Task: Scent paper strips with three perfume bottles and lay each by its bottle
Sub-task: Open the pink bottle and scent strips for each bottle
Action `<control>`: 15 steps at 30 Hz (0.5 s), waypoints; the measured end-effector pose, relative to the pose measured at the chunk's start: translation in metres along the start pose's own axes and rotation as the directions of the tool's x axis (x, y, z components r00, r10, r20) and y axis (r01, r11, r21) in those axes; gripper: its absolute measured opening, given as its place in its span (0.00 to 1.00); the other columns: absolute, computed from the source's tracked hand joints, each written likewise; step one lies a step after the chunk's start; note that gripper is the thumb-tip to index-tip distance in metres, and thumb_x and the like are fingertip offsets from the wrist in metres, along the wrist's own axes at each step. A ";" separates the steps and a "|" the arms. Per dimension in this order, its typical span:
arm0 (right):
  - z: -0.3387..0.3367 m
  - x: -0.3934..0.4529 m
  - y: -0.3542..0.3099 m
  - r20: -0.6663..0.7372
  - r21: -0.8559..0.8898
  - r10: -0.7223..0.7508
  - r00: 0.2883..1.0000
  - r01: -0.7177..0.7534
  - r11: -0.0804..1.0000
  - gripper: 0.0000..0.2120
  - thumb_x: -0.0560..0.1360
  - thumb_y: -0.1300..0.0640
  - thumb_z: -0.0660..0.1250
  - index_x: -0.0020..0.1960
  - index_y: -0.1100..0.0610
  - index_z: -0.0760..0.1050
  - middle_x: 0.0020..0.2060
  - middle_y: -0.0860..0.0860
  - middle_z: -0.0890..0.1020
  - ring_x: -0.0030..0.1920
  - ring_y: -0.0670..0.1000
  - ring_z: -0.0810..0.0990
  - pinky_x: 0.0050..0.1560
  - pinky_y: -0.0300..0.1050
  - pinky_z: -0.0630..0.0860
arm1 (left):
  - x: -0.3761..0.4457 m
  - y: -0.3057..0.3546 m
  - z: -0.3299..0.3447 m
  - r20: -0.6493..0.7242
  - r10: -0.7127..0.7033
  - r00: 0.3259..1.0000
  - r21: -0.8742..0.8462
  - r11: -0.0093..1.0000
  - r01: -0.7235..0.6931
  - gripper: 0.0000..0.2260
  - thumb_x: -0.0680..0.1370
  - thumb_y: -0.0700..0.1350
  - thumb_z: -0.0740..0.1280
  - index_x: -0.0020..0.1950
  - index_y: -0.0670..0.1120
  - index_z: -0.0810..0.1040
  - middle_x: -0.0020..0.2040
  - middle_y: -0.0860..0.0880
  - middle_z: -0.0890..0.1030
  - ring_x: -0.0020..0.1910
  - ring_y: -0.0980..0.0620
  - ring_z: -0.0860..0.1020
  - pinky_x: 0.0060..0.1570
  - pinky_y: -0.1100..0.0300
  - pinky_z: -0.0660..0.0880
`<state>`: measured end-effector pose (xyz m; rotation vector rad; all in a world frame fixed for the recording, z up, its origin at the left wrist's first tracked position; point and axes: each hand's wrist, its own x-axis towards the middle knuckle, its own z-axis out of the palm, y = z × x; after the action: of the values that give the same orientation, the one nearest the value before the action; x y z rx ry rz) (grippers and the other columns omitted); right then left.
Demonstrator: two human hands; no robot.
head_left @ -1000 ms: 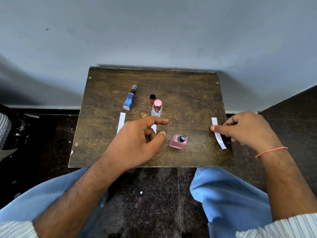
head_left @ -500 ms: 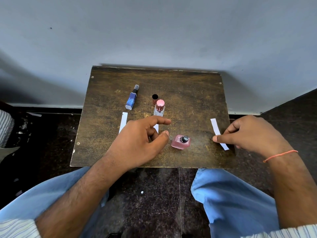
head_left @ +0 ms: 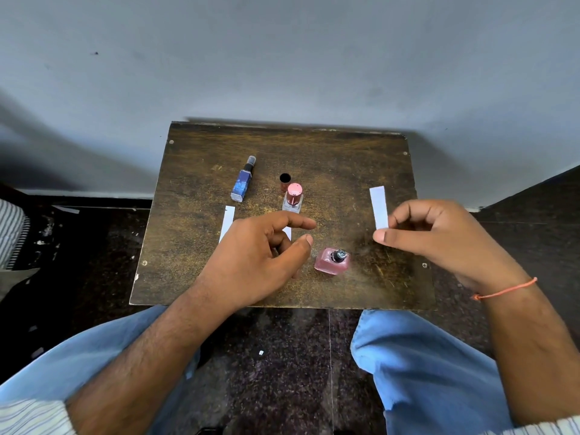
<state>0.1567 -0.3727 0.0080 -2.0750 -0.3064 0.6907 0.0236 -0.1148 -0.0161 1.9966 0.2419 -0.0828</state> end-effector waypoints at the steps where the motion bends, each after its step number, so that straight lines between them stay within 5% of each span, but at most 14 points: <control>1: 0.004 -0.001 -0.004 0.015 0.048 -0.038 0.999 0.037 0.998 0.07 0.69 0.51 0.83 0.41 0.52 0.87 0.37 0.50 0.88 0.37 0.44 0.80 0.43 0.41 0.74 | 0.001 0.000 0.001 -0.004 -0.009 1.000 -0.046 0.999 0.009 0.08 0.82 0.50 0.72 0.61 0.56 0.85 0.31 0.52 0.85 0.27 0.52 0.79 0.32 0.65 0.73; 7: 0.027 -0.005 -0.031 0.106 0.240 -0.134 0.985 0.105 0.965 0.10 0.65 0.54 0.81 0.40 0.60 0.85 0.28 0.48 0.83 0.27 0.40 0.75 0.31 0.30 0.70 | 0.003 0.011 -0.001 -0.029 -0.034 0.999 -0.323 0.946 0.023 0.12 0.78 0.54 0.73 0.57 0.52 0.88 0.28 0.49 0.82 0.24 0.55 0.70 0.26 0.65 0.67; 15: 0.053 -0.009 -0.051 0.252 0.189 -0.145 0.957 0.098 0.977 0.04 0.72 0.59 0.83 0.40 0.55 0.89 0.31 0.56 0.86 0.30 0.45 0.78 0.33 0.37 0.72 | 0.005 0.016 -0.004 -0.099 0.074 0.992 -0.438 0.892 -0.110 0.12 0.75 0.46 0.76 0.55 0.41 0.88 0.33 0.46 0.82 0.26 0.64 0.73 0.30 0.73 0.70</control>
<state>0.1209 -0.3114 0.0298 -1.7820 -0.5023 0.8886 0.0312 -0.1170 -0.0012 1.5531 0.1964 0.1067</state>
